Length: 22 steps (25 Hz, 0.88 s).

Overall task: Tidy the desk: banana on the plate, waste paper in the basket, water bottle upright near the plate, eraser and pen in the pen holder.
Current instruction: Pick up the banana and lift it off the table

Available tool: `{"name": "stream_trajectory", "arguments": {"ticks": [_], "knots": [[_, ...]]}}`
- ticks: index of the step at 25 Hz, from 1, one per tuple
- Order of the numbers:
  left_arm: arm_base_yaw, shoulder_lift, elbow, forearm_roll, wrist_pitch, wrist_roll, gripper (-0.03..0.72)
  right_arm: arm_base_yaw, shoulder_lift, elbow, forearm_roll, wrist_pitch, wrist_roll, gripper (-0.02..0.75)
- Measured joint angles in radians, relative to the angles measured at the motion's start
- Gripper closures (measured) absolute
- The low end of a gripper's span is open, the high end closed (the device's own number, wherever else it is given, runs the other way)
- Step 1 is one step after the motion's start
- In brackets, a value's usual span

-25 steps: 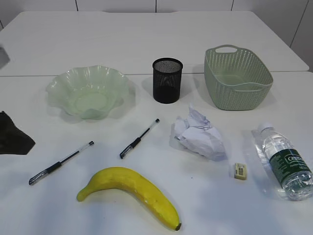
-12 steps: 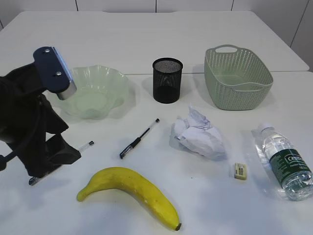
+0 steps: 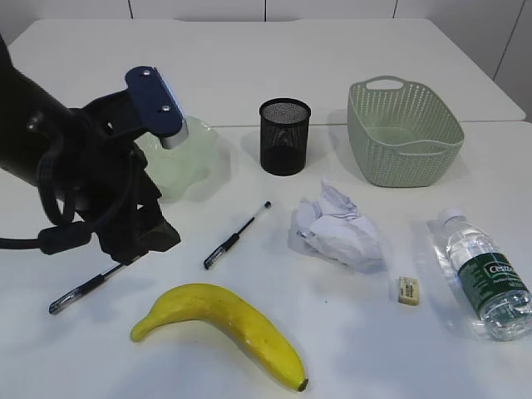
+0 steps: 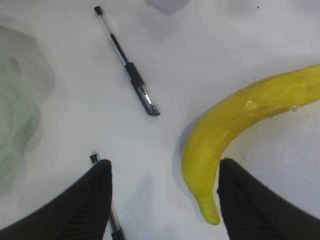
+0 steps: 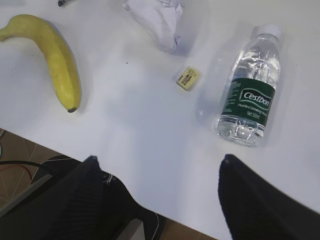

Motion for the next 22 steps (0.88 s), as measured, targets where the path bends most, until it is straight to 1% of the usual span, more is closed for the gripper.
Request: {"name": "stream_trajectory", "arguments": {"ticks": [3,8,11,15,20,22], "knots": [[0.0,0.04,-0.032,-0.014,0.023,0.055,0.211,0.0,0.0,0.0,0.0,0.001,0.0,0.202],[0.0,0.079,-0.042,-0.138,0.043,0.19,0.211,0.0,0.0,0.0,0.0,0.004,-0.002,0.202],[0.0,0.101,-0.042,-0.191,0.051,0.248,0.21,0.0,0.0,0.0,0.0,0.006,-0.002,0.202],[-0.005,0.127,-0.042,-0.212,0.054,0.303,0.21,0.0,0.0,0.0,0.0,0.008,-0.002,0.202],[-0.054,0.181,-0.042,-0.214,0.002,0.395,0.19,0.0,0.0,0.0,0.0,0.008,-0.002,0.202],[-0.068,0.201,-0.042,-0.21,-0.037,0.412,0.185,0.0,0.0,0.0,0.0,0.012,-0.002,0.202]]}}
